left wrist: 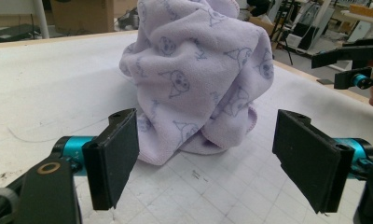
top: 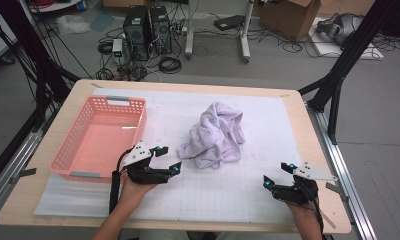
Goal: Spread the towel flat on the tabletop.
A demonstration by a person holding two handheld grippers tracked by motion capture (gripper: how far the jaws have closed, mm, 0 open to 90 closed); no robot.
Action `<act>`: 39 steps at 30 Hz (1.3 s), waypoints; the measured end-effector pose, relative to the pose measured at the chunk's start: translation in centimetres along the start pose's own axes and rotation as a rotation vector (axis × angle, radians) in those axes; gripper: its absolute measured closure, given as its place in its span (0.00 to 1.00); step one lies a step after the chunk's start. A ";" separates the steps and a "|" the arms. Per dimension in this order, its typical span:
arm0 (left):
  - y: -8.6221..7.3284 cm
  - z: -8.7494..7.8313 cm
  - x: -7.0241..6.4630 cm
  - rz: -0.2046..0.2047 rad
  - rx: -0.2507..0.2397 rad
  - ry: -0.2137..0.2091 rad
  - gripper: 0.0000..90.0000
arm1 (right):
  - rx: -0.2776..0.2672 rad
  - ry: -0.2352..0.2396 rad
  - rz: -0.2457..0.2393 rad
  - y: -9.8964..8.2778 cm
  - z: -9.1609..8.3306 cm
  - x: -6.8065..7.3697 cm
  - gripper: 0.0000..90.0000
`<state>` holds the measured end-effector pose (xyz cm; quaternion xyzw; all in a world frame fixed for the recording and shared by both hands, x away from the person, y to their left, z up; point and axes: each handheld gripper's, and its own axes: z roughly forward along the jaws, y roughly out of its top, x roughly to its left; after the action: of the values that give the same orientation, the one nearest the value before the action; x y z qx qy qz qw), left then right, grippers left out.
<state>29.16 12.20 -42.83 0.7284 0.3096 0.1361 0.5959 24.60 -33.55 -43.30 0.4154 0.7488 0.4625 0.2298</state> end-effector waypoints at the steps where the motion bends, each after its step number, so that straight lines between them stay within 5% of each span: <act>1: 0.0 0.0 0.0 0.000 0.004 0.003 0.26 | 0.006 0.004 -0.004 0.1 0.2 0.1 0.17; 18: -0.3 0.4 0.2 -0.019 0.015 0.002 0.28 | 0.066 0.098 -0.059 3.3 7.3 3.2 0.24; 22: -0.5 0.4 0.3 -0.030 0.020 0.005 0.29 | 0.111 0.115 -0.092 4.3 9.9 4.2 0.37; 26: -0.5 0.5 0.3 -0.030 0.022 -0.001 0.30 | 0.218 0.082 -0.147 4.3 12.4 5.1 0.64; 29: -0.6 0.6 0.3 -0.032 0.023 -0.004 0.30 | 0.211 0.069 -0.165 4.5 12.1 5.3 0.93; 34: -0.5 0.4 0.4 -0.035 0.024 0.000 0.30 | 0.209 0.096 -0.166 4.5 10.3 5.1 0.96; 39: -0.5 0.4 0.5 -0.039 0.023 0.004 0.31 | 0.162 0.096 -0.152 3.7 6.6 4.1 0.96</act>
<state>29.58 12.27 -43.51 0.7287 0.3267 0.1223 0.5894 28.65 -25.96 -42.98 0.3521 0.8233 0.4010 0.1936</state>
